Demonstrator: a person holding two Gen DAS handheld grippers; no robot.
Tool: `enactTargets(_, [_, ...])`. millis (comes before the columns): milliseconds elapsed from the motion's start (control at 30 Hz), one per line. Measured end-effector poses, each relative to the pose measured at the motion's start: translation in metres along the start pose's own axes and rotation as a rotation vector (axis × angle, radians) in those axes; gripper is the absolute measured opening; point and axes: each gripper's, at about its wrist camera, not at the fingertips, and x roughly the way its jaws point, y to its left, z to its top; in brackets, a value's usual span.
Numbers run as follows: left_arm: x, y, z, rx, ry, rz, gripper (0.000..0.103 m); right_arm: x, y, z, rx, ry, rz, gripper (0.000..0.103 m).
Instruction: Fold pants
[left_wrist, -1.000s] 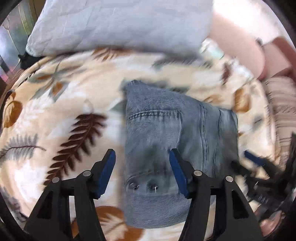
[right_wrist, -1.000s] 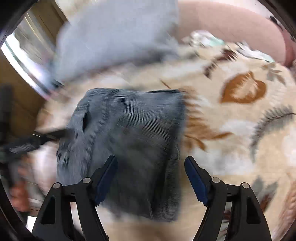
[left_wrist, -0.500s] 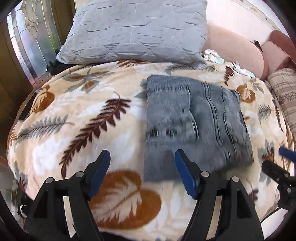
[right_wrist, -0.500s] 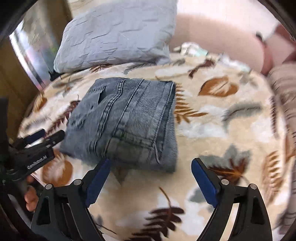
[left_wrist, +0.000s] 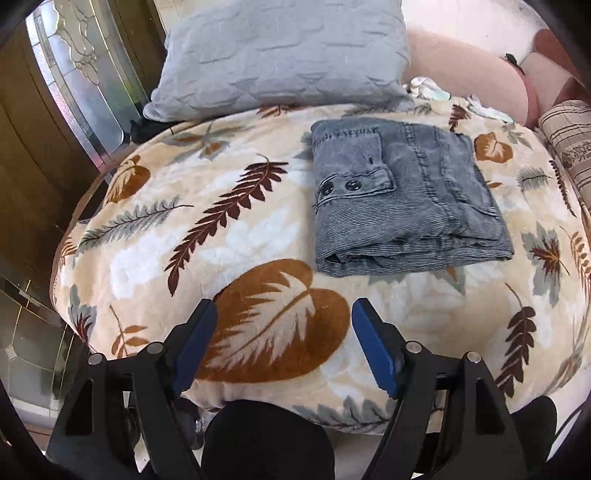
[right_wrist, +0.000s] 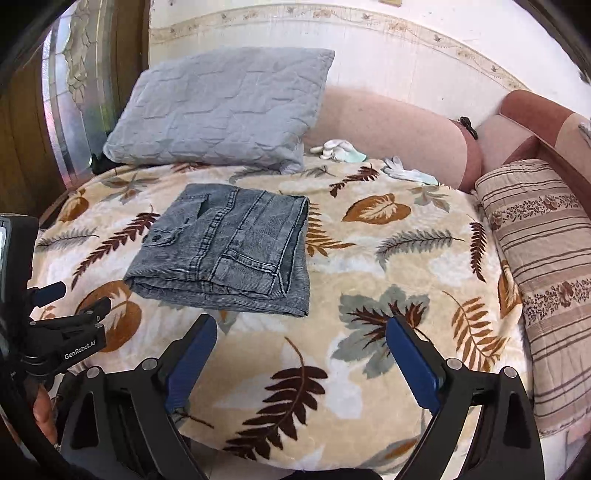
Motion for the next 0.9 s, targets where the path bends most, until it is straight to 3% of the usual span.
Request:
enactTargets(200, [-0.023,-0.009,-0.006,0.023,-0.096,-0.040,0.076,-0.007,-0.005,-0.013,0.016,-0.002,0.010,0.094])
enactTargets(333, [-0.029,-0.018,-0.005,0.056,-0.067,-0.081,0.076,-0.009,-0.004,-0.017,0.003,-0.002,-0.007,0.094])
enactTargets(600, [-0.044,-0.028,-0.007,0.106,-0.059,-0.256,0.076,-0.006,-0.011,-0.020,0.030,0.021,-0.004,0.094])
enactTargets(900, [-0.045,-0.034,-0.007,0.115,-0.048,-0.262,0.076,-0.002,-0.018,-0.022,0.052,0.038,-0.003,0.094])
